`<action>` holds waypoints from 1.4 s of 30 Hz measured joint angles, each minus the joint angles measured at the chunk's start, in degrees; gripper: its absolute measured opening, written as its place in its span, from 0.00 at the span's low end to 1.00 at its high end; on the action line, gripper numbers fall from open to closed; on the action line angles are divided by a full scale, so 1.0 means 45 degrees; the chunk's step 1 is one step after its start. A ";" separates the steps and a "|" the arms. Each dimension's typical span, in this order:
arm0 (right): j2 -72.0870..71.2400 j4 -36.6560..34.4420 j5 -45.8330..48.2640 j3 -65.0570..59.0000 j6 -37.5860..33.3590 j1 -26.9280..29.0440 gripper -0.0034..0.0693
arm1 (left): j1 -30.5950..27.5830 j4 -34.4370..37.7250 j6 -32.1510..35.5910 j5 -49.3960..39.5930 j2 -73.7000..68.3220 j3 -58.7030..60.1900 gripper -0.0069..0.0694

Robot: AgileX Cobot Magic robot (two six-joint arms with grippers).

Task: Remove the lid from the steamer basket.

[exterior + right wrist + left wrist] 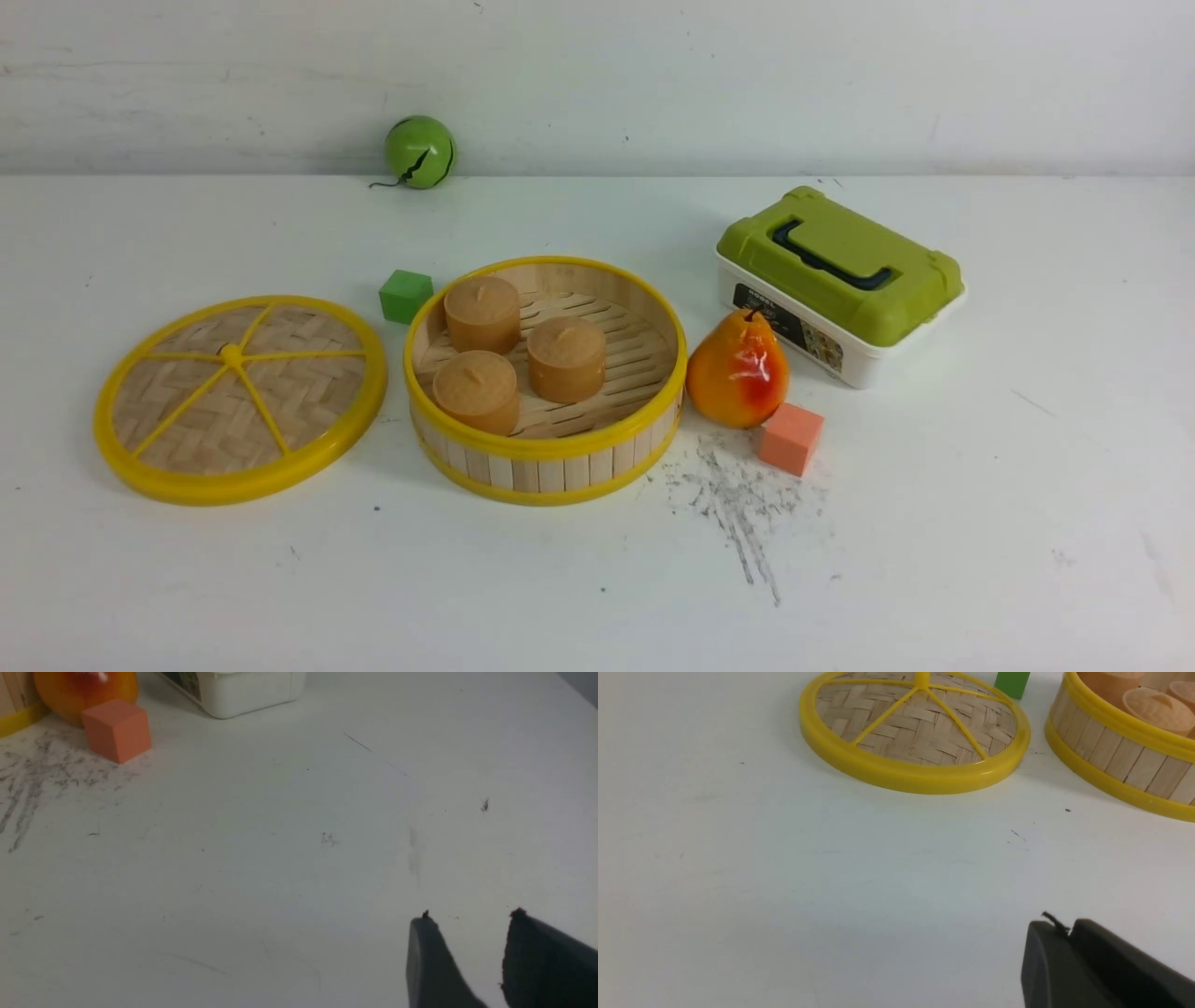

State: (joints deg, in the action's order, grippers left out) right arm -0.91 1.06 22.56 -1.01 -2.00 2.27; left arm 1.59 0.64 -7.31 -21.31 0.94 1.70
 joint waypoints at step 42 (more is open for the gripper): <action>0.0000 0.0000 0.0000 0.0000 0.0000 0.0000 0.38 | 0.0000 0.0000 0.0000 0.0000 0.0000 0.0000 0.20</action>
State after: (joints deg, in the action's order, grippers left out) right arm -0.91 1.06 22.56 -1.01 -2.00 2.27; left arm 1.59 0.64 -7.31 -21.31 0.94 1.70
